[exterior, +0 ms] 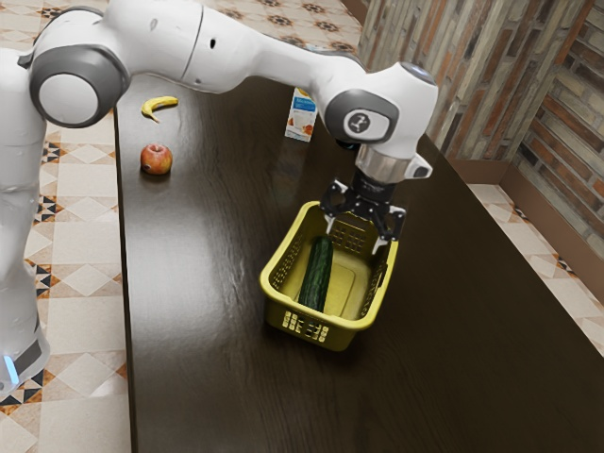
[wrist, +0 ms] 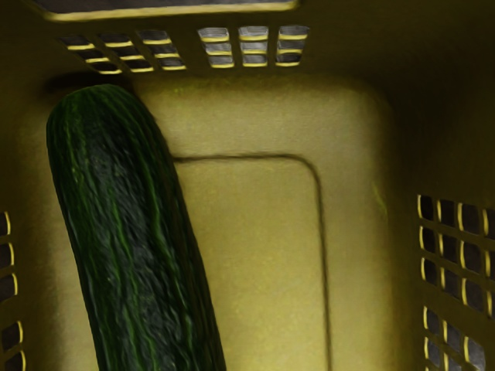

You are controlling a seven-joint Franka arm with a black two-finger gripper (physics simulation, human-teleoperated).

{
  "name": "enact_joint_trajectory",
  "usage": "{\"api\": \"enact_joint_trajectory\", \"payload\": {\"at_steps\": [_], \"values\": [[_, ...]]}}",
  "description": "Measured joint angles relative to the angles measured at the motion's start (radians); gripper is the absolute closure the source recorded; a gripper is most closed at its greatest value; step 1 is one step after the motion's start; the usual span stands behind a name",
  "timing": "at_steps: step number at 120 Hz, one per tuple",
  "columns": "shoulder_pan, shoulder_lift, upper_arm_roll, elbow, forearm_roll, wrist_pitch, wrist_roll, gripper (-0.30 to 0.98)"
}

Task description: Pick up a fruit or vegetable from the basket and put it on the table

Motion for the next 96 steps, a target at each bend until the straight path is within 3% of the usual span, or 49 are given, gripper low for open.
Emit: {"api": "enact_joint_trajectory", "payload": {"at_steps": [96], "values": [[-0.021,-0.004,-0.002,-0.168,0.001,0.186,-0.082,-0.01]]}}
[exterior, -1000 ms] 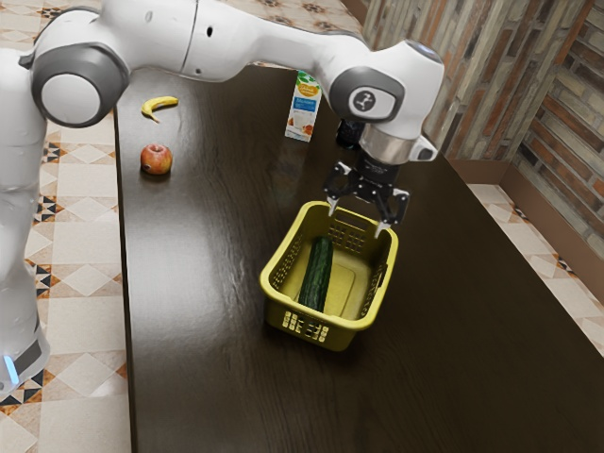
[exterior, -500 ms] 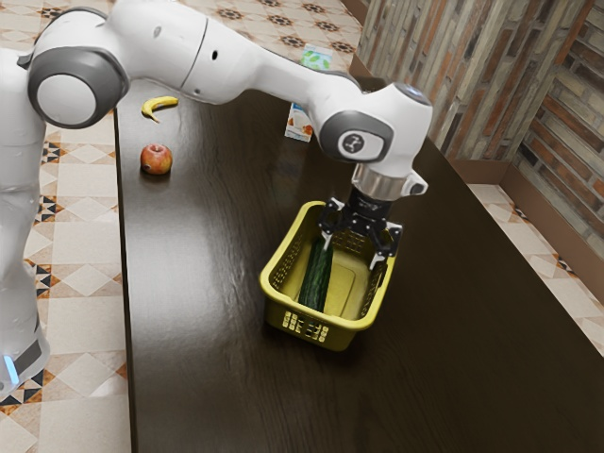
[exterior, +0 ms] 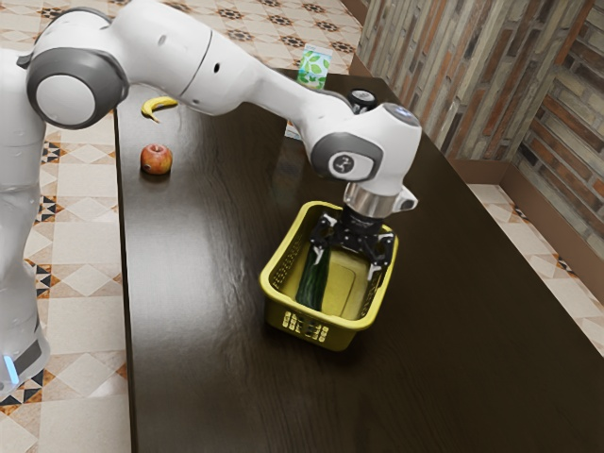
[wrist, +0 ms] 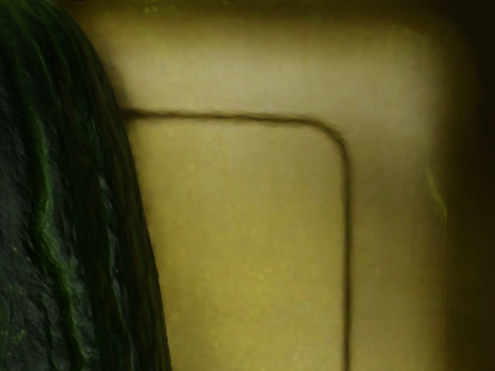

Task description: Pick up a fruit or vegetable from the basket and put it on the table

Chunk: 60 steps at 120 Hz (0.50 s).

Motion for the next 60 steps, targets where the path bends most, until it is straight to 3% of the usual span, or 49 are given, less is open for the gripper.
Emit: {"api": "enact_joint_trajectory", "payload": {"at_steps": [60], "values": [[0.007,-0.049,0.010,-0.044,0.005,0.030,-0.034,0.00]]}}
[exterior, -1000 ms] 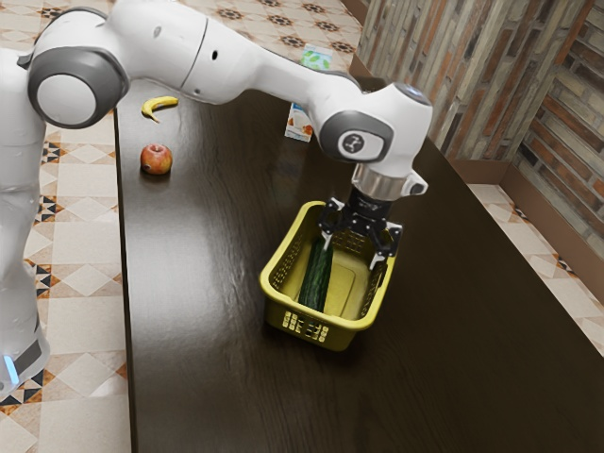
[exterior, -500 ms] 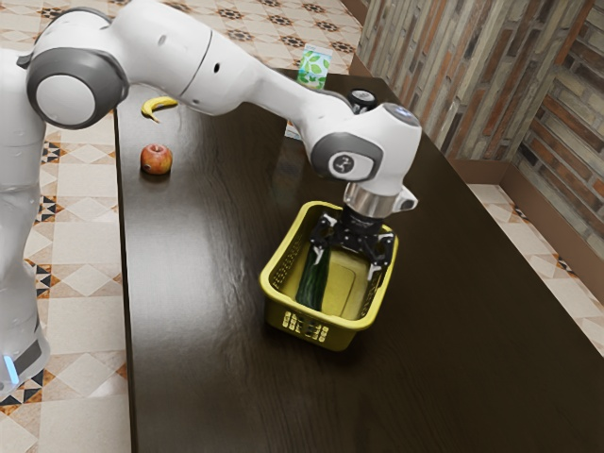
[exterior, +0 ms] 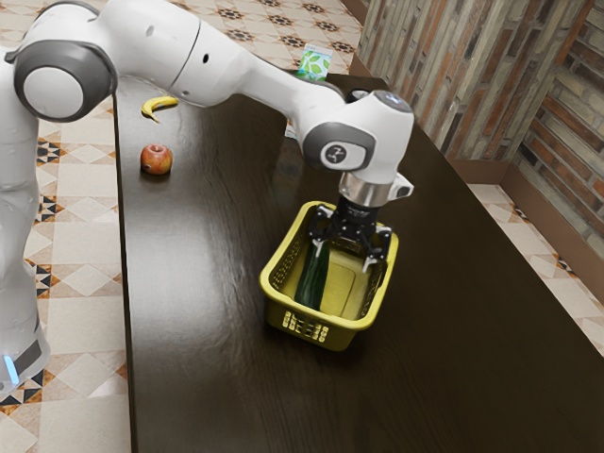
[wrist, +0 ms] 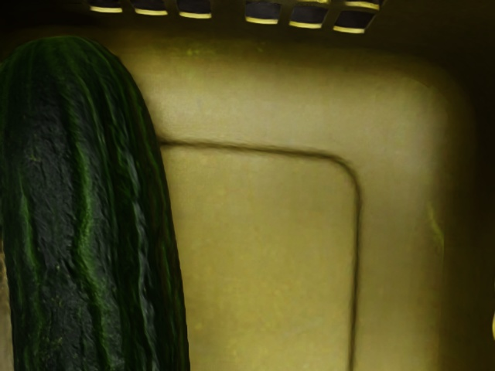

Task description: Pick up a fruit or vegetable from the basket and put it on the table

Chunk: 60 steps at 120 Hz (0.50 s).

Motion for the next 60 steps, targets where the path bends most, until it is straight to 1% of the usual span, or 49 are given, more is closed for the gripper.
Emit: {"api": "enact_joint_trajectory", "payload": {"at_steps": [18,24,33,60], "values": [[0.001,0.005,0.007,-0.020,0.001,0.013,-0.006,0.00],[0.001,0.007,0.008,-0.028,0.002,0.018,-0.007,-0.03],[0.001,0.009,0.007,-0.041,0.002,0.029,-0.009,0.00],[0.000,0.019,0.007,-0.056,0.002,0.048,-0.015,0.00]]}}
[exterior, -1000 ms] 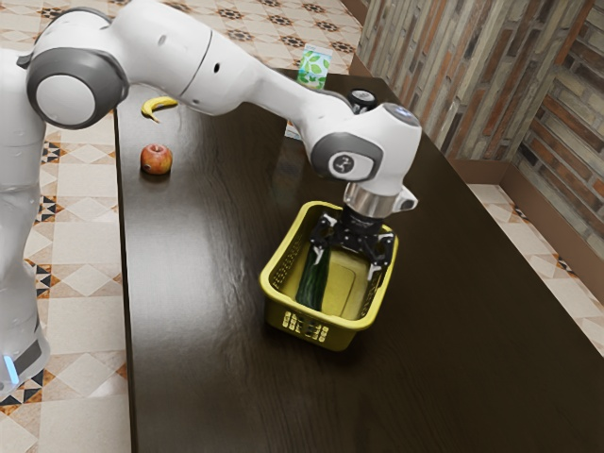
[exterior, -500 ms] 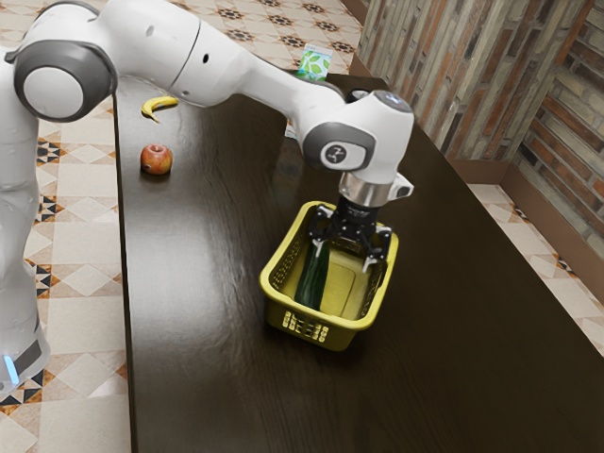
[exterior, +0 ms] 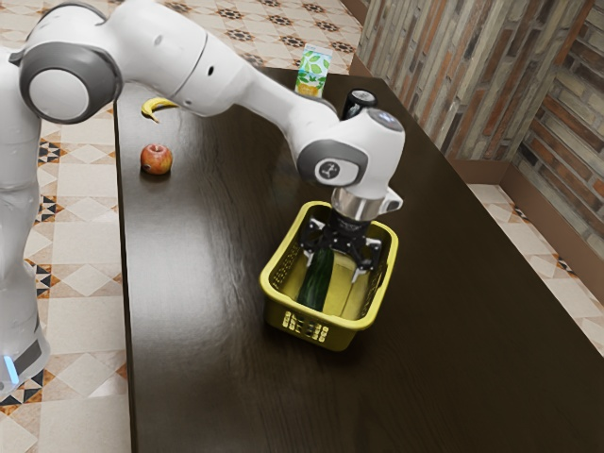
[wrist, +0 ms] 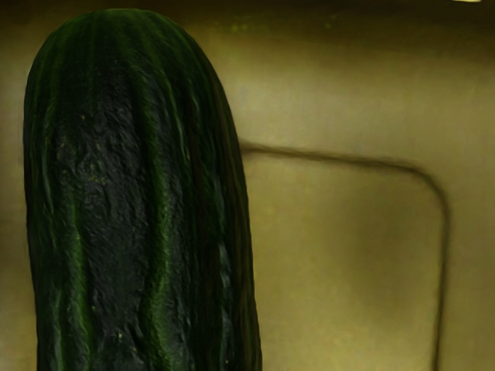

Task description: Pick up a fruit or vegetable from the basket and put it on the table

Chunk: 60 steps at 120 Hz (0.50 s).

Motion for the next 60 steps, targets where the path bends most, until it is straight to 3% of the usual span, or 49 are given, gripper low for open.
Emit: {"api": "enact_joint_trajectory", "payload": {"at_steps": [60], "values": [[-0.003,-0.003,0.000,-0.047,0.003,0.036,-0.001,0.05]]}}
